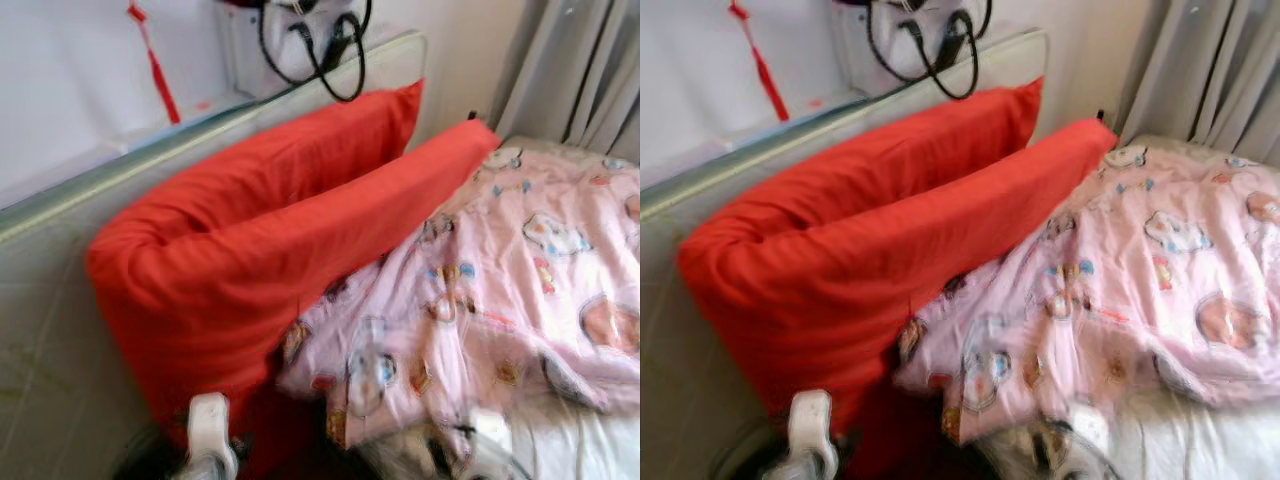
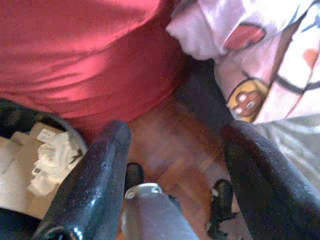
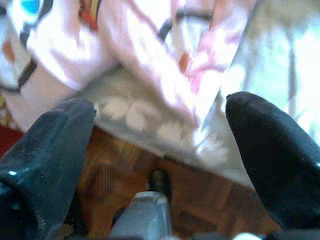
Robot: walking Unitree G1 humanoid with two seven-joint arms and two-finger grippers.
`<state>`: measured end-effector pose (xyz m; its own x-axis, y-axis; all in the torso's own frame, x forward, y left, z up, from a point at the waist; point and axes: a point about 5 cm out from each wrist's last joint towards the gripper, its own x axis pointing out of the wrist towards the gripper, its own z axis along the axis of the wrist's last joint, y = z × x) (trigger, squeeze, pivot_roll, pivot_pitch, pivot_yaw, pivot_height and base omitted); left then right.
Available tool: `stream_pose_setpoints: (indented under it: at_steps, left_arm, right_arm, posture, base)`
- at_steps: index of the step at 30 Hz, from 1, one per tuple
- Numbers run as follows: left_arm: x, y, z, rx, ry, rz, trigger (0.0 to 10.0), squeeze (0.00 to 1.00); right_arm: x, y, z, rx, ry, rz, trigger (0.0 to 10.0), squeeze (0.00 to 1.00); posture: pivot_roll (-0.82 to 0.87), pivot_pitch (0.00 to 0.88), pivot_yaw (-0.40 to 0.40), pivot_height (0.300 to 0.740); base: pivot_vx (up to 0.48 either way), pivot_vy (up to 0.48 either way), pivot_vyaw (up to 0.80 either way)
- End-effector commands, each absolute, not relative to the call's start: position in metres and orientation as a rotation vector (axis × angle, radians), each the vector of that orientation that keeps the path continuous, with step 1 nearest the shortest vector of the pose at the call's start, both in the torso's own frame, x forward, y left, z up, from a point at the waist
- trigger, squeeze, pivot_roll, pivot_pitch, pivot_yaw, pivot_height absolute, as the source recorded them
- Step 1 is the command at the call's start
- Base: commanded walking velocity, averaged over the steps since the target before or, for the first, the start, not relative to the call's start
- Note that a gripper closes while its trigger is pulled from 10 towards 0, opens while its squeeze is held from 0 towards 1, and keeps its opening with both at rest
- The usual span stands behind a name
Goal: Clean up the room
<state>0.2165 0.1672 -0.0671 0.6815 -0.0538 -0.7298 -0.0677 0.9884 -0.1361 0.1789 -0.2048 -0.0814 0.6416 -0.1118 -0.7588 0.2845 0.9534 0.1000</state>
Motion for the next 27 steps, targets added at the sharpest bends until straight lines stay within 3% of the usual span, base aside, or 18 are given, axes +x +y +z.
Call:
stream_pose_setpoints:
  at_steps: [1,18,23,27]
  left_arm:
    - [0.2131,0.1798,-0.0681,-0.124,0.833,0.029,10.0,0.0]
    - [0.2142,0.1777,-0.0662,-0.112,0.791,-0.009,10.0,0.0]
    - [0.214,0.1779,-0.0663,-0.098,0.79,-0.007,10.0,0.0]
    - [0.2151,0.1794,-0.063,-0.091,0.726,-0.018,10.0,0.0]
  right_arm:
    - [0.1871,-0.1939,-0.079,0.242,0.823,-0.214,10.0,0.0]
    - [0.1903,-0.2,-0.0759,0.255,0.79,-0.239,10.0,0.0]
    - [0.1912,-0.1984,-0.0758,0.249,0.793,-0.23,10.0,0.0]
    - [0.1944,-0.1957,-0.074,0.251,0.77,-0.223,10.0,0.0]
  posture:
    - [0.07,0.01,-0.009,0.74]
    - [0.07,0.0,-0.011,0.74]
    - [0.07,0.0,-0.013,0.74]
    - [0.07,0.0,-0.011,0.74]
  base:
    - [0.289,0.0,0.0]
    - [0.0,0.0,0.0]
    - [0.0,-0.413,0.0]
    - [0.0,0.0,0.0]
